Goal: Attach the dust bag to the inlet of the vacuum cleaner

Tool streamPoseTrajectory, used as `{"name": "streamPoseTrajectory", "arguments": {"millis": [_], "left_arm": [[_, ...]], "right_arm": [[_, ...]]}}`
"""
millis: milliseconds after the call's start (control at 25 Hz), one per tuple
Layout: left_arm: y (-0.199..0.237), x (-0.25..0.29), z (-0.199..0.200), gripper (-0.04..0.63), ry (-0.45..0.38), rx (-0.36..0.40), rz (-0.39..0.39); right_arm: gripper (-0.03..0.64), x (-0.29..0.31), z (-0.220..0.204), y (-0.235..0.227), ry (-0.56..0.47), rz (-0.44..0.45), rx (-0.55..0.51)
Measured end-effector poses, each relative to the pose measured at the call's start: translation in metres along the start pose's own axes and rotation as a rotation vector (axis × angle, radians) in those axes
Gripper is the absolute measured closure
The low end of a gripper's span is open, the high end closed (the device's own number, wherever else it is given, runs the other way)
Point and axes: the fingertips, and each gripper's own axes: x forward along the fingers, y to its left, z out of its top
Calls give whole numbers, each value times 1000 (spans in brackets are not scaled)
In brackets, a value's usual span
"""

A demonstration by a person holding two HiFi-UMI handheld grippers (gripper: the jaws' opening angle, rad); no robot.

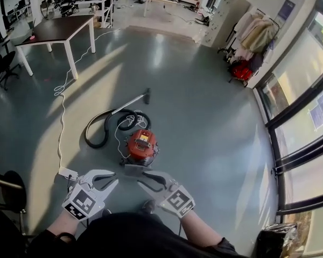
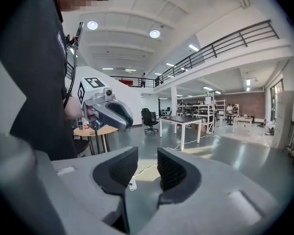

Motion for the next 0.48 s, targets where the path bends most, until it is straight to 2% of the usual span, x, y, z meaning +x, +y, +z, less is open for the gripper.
{"name": "streamPoseTrajectory", "arguments": {"millis": [200, 480], "left_arm": [[-14, -45, -24, 531, -53, 29, -56], [-39, -86, -41, 532, -124, 54, -149]], "right_arm": [[503, 15, 10, 44, -7, -96, 21], [503, 24, 21, 105, 9, -164, 47]]}}
